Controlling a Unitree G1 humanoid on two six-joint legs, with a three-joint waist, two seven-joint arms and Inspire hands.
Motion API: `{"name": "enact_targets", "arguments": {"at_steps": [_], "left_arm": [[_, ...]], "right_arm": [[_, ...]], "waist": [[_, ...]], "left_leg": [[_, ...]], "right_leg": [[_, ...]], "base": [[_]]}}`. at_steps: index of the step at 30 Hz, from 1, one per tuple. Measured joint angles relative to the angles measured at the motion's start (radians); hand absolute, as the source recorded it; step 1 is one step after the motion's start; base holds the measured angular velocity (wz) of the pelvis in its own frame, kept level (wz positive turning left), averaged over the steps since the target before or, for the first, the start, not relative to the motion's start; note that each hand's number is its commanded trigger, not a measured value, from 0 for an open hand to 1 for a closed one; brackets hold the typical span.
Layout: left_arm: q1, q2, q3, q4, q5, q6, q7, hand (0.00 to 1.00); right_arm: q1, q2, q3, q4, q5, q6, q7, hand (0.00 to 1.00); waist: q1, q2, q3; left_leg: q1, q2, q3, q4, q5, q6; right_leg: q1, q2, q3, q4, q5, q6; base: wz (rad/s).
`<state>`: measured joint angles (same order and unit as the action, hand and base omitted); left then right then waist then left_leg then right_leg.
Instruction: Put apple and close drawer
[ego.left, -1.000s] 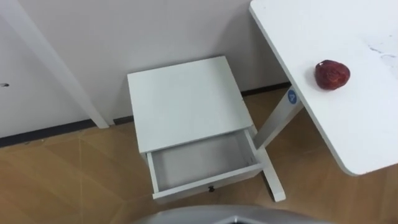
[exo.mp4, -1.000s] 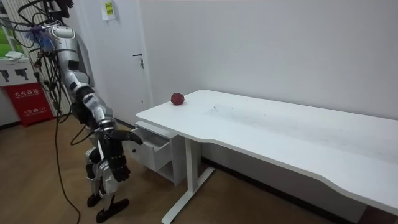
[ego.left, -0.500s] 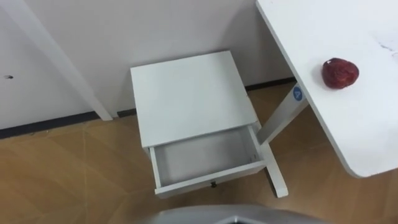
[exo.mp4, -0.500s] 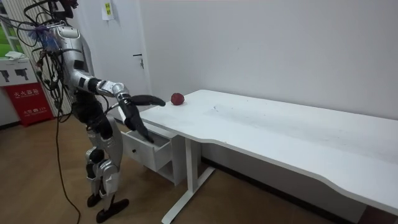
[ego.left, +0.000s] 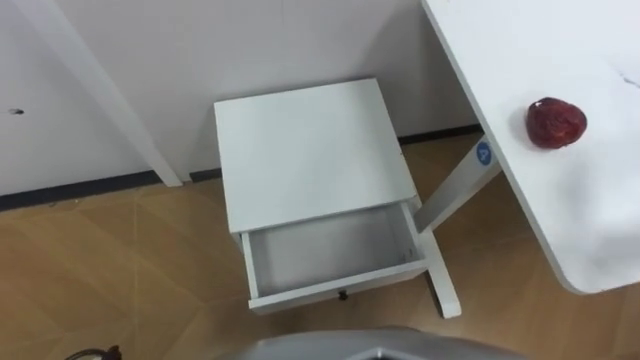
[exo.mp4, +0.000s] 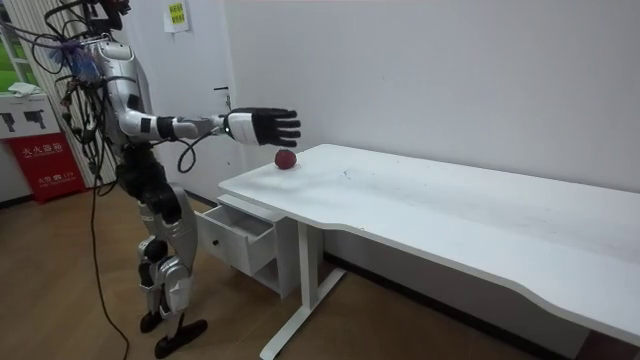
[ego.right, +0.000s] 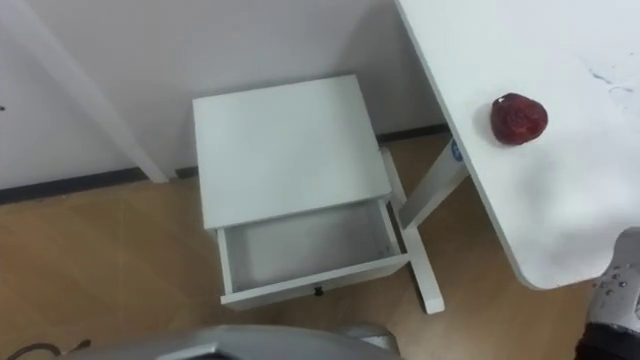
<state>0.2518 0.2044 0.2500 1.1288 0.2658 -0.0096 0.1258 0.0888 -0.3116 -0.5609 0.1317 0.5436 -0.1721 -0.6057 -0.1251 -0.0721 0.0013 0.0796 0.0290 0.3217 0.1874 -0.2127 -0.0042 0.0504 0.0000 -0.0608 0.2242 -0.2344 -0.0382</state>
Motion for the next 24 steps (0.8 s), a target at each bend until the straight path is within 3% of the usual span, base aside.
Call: {"name": "enact_targets", "arguments": {"at_steps": [3, 7, 11, 15, 24], "left_arm": [[0.000, 0.001, 0.002, -0.003, 0.000, 0.000, -0.005, 0.00], [-0.002, 0.002, 0.002, -0.010, 0.001, 0.000, -0.009, 0.00], [-0.001, 0.002, 0.001, -0.010, 0.001, 0.004, -0.009, 0.00], [-0.001, 0.002, 0.001, -0.012, 0.001, 0.004, -0.008, 0.00], [-0.001, 0.002, 0.001, -0.012, 0.002, 0.003, -0.007, 0.00]], "right_arm": [[-0.010, -0.018, 0.011, 0.000, -0.024, 0.003, 0.067, 0.00], [-0.011, -0.037, 0.033, 0.000, -0.053, 0.039, 0.132, 0.00], [-0.012, -0.039, 0.067, 0.000, -0.120, 0.045, 0.195, 0.00], [-0.013, -0.039, 0.076, 0.000, -0.125, 0.051, 0.247, 0.00], [-0.036, -0.042, 0.128, 0.001, -0.125, 0.058, 0.308, 0.00]], "waist": [[0.010, -0.006, 0.0002], [0.023, -0.017, 0.0024], [0.025, -0.024, 0.0018], [0.049, -0.031, -0.0014], [0.066, -0.034, 0.0016]], "left_leg": [[-0.001, 0.002, -0.004, 0.000, 0.000, 0.000], [-0.006, 0.011, -0.015, 0.001, 0.000, 0.000], [-0.018, 0.011, -0.024, 0.004, 0.000, -0.001], [-0.025, 0.011, -0.024, 0.004, 0.000, -0.001], [-0.015, 0.012, -0.024, 0.004, 0.000, -0.001]], "right_leg": [[0.000, -0.004, -0.007, 0.000, 0.001, -0.001], [0.001, -0.004, -0.028, -0.003, 0.002, -0.003], [-0.006, -0.004, -0.040, -0.003, 0.002, -0.004], [-0.014, -0.007, -0.044, 0.000, 0.003, -0.005], [0.002, -0.008, -0.055, -0.004, 0.005, -0.004]], "base": [[0.03], [0.10], [0.09], [0.00], [0.01]]}}
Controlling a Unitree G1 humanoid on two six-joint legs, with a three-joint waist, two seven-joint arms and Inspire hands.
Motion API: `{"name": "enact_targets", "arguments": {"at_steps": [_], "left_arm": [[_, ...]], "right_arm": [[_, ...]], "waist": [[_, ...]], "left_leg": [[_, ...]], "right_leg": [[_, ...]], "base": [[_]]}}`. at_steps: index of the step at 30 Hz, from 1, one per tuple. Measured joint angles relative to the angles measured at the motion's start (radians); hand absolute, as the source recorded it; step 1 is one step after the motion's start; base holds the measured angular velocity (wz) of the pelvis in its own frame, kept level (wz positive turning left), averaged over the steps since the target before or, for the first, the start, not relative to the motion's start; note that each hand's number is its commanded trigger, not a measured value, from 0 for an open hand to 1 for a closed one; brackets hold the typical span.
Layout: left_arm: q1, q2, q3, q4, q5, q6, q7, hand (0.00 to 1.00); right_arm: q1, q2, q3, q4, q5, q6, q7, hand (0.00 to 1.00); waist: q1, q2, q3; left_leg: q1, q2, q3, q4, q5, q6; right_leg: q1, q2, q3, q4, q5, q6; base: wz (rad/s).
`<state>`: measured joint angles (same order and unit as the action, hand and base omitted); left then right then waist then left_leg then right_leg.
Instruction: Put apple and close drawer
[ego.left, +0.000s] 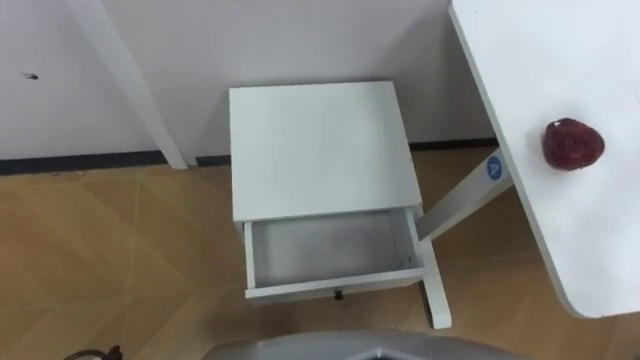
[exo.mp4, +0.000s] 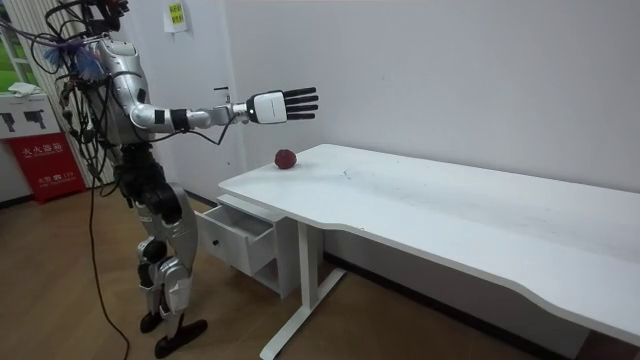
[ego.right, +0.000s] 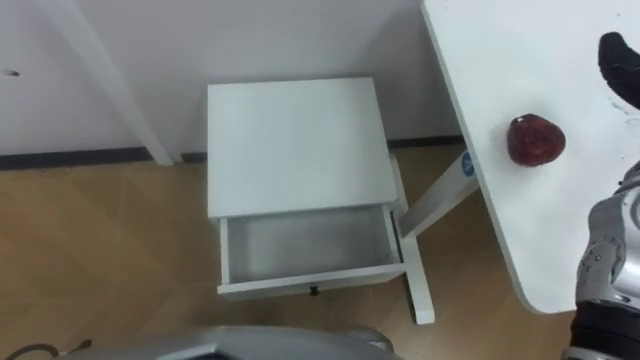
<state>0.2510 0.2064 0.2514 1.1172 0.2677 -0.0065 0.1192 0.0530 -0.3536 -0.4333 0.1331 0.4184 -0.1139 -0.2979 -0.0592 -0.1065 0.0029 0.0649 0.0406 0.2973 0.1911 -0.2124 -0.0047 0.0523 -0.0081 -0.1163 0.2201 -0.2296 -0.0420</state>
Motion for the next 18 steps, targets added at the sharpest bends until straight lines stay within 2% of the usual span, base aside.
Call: {"name": "enact_targets", "arguments": {"at_steps": [6, 9, 13, 18], "left_arm": [[-0.002, 0.000, 0.000, 0.000, 0.000, 0.000, 0.000, 0.00], [-0.004, 0.001, -0.001, 0.000, 0.000, 0.000, 0.000, 0.00], [-0.004, 0.005, -0.001, 0.001, 0.000, 0.000, 0.000, 0.00], [-0.004, 0.005, -0.006, 0.002, 0.002, 0.000, -0.001, 0.00]], "right_arm": [[-0.007, -0.016, 0.016, 0.027, -0.007, 0.000, 0.030, 0.00], [-0.006, -0.017, 0.030, 0.054, -0.029, 0.005, 0.053, 0.00], [-0.007, -0.017, 0.030, 0.054, -0.041, 0.006, 0.062, 0.00], [-0.003, -0.017, 0.062, 0.055, -0.127, 0.006, 0.085, 0.00]], "waist": [[0.008, -0.004, 0.0026], [0.008, -0.008, 0.0057], [0.010, -0.008, 0.0060], [0.011, 0.003, 0.0062]], "left_leg": [[0.000, -0.001, -0.004, 0.001, 0.000, 0.000], [-0.001, -0.001, -0.009, 0.003, 0.000, 0.000], [-0.007, -0.001, -0.015, 0.007, 0.000, 0.000], [-0.009, 0.000, -0.020, 0.011, 0.000, 0.000]], "right_leg": [[0.001, -0.001, -0.001, 0.000, 0.000, 0.000], [0.001, -0.001, -0.005, 0.000, 0.000, 0.000], [0.001, -0.002, -0.011, 0.000, 0.000, 0.000], [0.001, -0.002, -0.013, 0.000, 0.000, 0.000]], "base": [[0.00], [0.03], [0.04], [0.01]]}}
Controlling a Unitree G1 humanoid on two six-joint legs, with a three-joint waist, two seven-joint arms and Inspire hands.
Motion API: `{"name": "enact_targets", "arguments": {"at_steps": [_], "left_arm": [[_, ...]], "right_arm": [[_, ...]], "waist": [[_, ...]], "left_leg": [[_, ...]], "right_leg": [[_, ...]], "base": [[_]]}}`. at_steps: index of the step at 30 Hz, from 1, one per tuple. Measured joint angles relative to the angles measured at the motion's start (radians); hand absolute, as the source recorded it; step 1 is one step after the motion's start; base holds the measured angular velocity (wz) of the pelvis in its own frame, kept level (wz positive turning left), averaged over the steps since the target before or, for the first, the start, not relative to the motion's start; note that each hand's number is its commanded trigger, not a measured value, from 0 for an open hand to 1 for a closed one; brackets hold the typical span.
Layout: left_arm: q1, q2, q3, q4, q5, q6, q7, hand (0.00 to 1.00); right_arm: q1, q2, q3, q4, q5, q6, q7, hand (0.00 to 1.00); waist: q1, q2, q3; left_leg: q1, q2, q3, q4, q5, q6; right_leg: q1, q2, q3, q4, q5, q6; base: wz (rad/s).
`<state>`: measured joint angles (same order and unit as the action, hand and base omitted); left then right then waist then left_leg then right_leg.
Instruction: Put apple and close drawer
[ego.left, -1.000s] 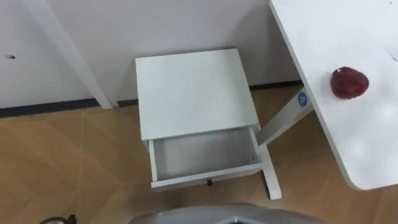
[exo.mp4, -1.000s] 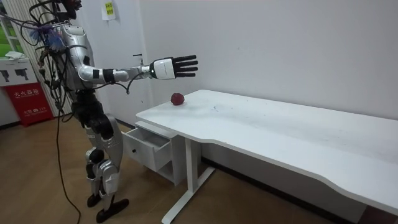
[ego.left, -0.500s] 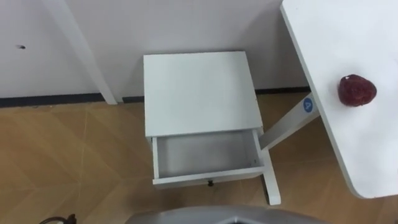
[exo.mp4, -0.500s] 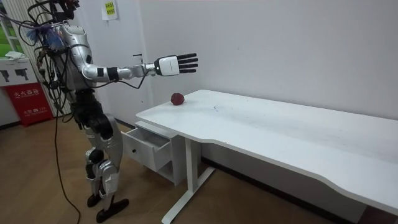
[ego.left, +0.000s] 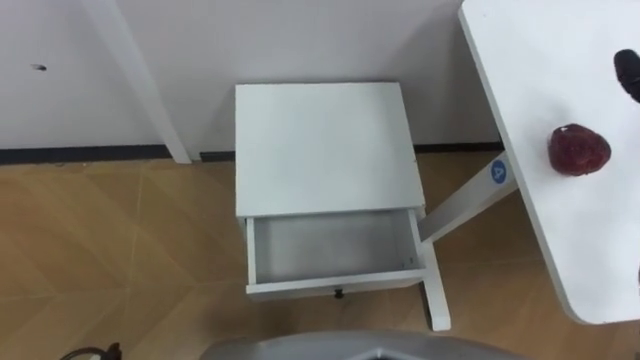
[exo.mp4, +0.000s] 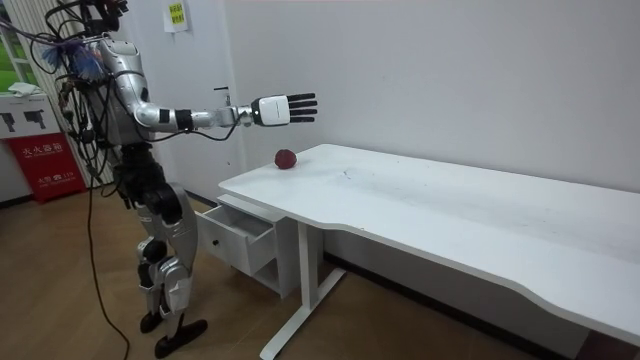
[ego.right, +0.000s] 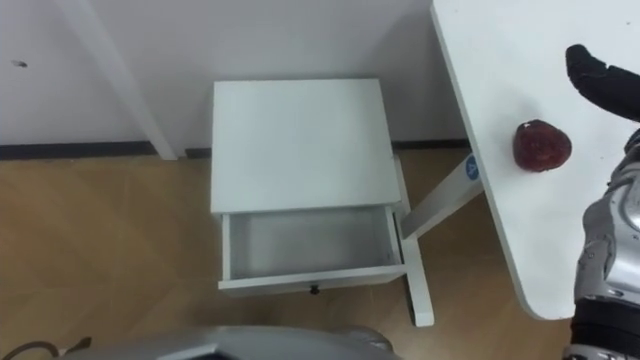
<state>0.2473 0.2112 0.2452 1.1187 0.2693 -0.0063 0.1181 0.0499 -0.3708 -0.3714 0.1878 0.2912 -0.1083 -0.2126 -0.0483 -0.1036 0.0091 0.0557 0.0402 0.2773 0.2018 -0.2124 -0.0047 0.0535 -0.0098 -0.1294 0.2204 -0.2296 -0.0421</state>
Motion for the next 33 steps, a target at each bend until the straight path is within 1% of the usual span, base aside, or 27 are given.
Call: {"name": "enact_targets", "arguments": {"at_steps": [2, 3, 6, 9, 12, 17, 20, 27, 33], "left_arm": [[-0.002, 0.000, 0.000, 0.000, 0.001, 0.000, 0.000, 0.00], [-0.002, 0.000, 0.000, 0.000, 0.001, 0.000, 0.000, 0.00], [0.000, 0.001, 0.000, 0.000, 0.007, 0.000, 0.000, 0.00], [0.000, 0.000, -0.016, -0.002, 0.008, 0.000, 0.000, 0.00], [-0.002, 0.000, -0.018, -0.002, 0.008, -0.001, 0.001, 0.00], [0.002, 0.001, -0.025, -0.001, 0.008, -0.001, 0.001, 0.00], [-0.003, 0.001, -0.035, -0.001, 0.008, -0.001, 0.001, 0.00], [-0.002, 0.002, -0.037, 0.001, 0.008, -0.001, 0.001, 0.00], [-0.004, 0.003, -0.036, 0.000, 0.008, -0.001, 0.000, 0.00]], "right_arm": [[0.003, 0.000, 0.007, 0.000, -0.025, 0.000, 0.021, 0.00], [0.003, 0.000, 0.007, 0.000, -0.029, 0.000, 0.026, 0.00], [0.003, 0.000, 0.017, 0.000, -0.058, 0.000, 0.029, 0.00], [0.003, -0.001, 0.045, 0.031, -0.076, 0.000, 0.055, 0.00], [0.004, -0.001, 0.053, 0.093, -0.084, 0.001, 0.064, 0.00], [0.004, 0.000, 0.069, 0.163, -0.094, 0.001, 0.078, 0.00], [0.007, 0.000, 0.078, 0.178, -0.102, 0.006, 0.101, 0.00], [0.007, 0.000, 0.080, 0.193, -0.107, 0.012, 0.107, 0.00], [0.008, 0.000, 0.086, 0.194, -0.169, 0.012, 0.128, 0.00]], "waist": [[-0.001, 0.007, -0.0016], [0.000, 0.012, -0.0038], [0.001, 0.018, -0.0044], [0.000, 0.017, -0.0054], [0.003, 0.012, -0.0050], [-0.001, 0.012, -0.0048], [-0.001, 0.016, -0.0051], [0.000, 0.013, -0.0038], [0.001, 0.011, -0.0048]], "left_leg": [[-0.002, 0.000, -0.002, 0.001, 0.000, 0.000], [-0.002, -0.001, -0.002, 0.002, 0.000, 0.000], [-0.001, 0.000, -0.005, 0.002, 0.000, 0.000], [-0.001, 0.000, -0.009, 0.004, 0.000, 0.000], [0.000, 0.000, -0.011, 0.005, 0.000, 0.000], [-0.003, 0.000, -0.009, 0.012, 0.000, 0.000], [-0.002, 0.000, -0.009, 0.012, 0.000, 0.000], [0.003, 0.000, -0.008, 0.012, 0.000, 0.000], [0.001, -0.001, -0.008, 0.012, 0.000, 0.000]], "right_leg": [[-0.001, -0.001, -0.001, 0.000, 0.000, 0.000], [-0.001, -0.001, -0.002, 0.001, 0.000, 0.000], [0.000, -0.001, -0.003, 0.001, 0.000, 0.000], [0.004, 0.000, -0.008, 0.001, 0.000, -0.001], [0.006, -0.001, -0.010, 0.002, 0.000, -0.001], [0.007, -0.002, -0.011, 0.002, 0.000, -0.001], [0.008, -0.002, -0.011, 0.003, 0.001, -0.001], [0.013, -0.002, -0.011, 0.000, 0.001, -0.001], [0.011, -0.002, -0.010, -0.003, 0.001, -0.001]], "base": [[0.00], [0.00], [0.00], [0.03], [0.02], [0.00], [0.00], [0.00], [0.00]]}}
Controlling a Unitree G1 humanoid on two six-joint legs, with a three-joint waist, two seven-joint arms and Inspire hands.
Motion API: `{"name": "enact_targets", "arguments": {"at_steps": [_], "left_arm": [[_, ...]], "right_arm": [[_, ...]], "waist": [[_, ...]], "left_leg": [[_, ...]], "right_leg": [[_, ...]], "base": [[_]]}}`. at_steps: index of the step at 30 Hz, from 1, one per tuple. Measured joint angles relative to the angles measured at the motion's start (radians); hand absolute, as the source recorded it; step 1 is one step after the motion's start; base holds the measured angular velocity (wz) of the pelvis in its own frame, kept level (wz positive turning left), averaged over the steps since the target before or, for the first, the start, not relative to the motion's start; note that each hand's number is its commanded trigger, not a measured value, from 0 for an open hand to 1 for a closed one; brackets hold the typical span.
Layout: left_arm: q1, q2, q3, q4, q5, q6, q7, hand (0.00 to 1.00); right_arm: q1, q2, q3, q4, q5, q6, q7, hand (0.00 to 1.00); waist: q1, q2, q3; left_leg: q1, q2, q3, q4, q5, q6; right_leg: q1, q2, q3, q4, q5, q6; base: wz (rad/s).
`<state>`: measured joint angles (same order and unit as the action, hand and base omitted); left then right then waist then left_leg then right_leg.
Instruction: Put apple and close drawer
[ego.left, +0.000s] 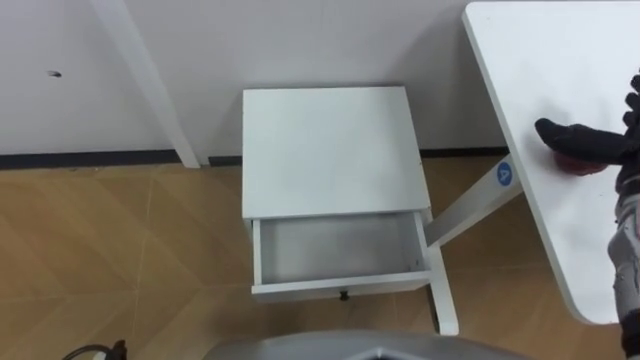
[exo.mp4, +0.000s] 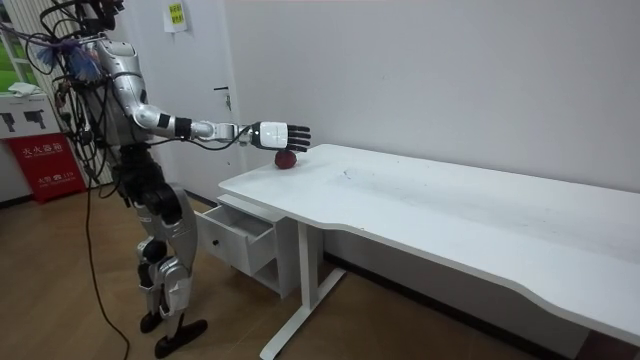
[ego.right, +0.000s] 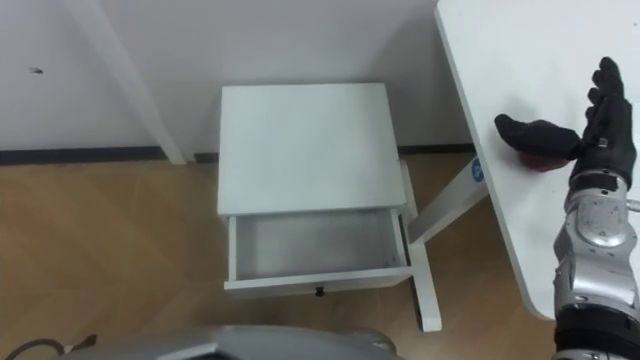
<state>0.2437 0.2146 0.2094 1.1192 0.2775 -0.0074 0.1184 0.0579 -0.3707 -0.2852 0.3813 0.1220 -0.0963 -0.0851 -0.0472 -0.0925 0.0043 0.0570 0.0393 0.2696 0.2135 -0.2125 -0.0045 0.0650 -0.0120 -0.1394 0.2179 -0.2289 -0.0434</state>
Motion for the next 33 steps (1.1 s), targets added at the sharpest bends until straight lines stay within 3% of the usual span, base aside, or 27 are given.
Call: {"name": "enact_targets", "arguments": {"at_steps": [7, 15, 25, 27, 33], "left_arm": [[-0.004, 0.000, 0.000, 0.000, 0.000, -0.002, 0.000, 0.00], [-0.011, 0.001, -0.001, 0.000, 0.000, -0.002, -0.004, 0.00], [-0.007, 0.006, -0.039, 0.043, -0.002, -0.004, -0.005, 0.00], [-0.002, 0.006, -0.041, 0.045, -0.001, -0.004, -0.005, 0.00], [0.004, 0.007, -0.038, 0.041, 0.000, -0.008, -0.004, 0.00]], "right_arm": [[0.000, 0.001, 0.023, 0.018, -0.019, 0.000, 0.001, 0.00], [0.002, 0.003, 0.031, 0.042, -0.048, -0.014, 0.003, 0.00], [0.034, 0.012, 0.052, 0.128, -0.054, -0.017, 0.025, 0.00], [0.042, 0.015, 0.067, 0.128, -0.057, -0.041, 0.023, 0.00], [0.041, 0.015, 0.067, 0.152, -0.087, -0.065, 0.022, 0.00]], "waist": [[0.001, -0.003, -0.0032], [0.006, 0.009, -0.0110], [0.004, 0.007, -0.0109], [0.003, 0.010, -0.0101], [0.003, 0.014, -0.0084]], "left_leg": [[0.000, 0.001, -0.002, 0.000, 0.000, 0.000], [0.002, 0.002, -0.003, 0.006, 0.000, 0.000], [0.002, 0.002, -0.003, 0.009, -0.001, 0.002], [0.002, 0.002, -0.003, 0.010, -0.001, 0.002], [0.003, 0.002, -0.003, 0.009, -0.001, 0.002]], "right_leg": [[0.000, 0.000, 0.000, 0.000, 0.000, 0.000], [0.003, 0.000, -0.001, 0.003, 0.001, -0.001], [0.003, 0.000, 0.000, 0.001, 0.001, -0.002], [0.003, 0.000, 0.002, 0.000, 0.001, -0.002], [0.004, 0.000, 0.000, 0.000, 0.001, -0.002]], "base": [[0.00], [0.00], [0.00], [0.00], [0.00]]}}
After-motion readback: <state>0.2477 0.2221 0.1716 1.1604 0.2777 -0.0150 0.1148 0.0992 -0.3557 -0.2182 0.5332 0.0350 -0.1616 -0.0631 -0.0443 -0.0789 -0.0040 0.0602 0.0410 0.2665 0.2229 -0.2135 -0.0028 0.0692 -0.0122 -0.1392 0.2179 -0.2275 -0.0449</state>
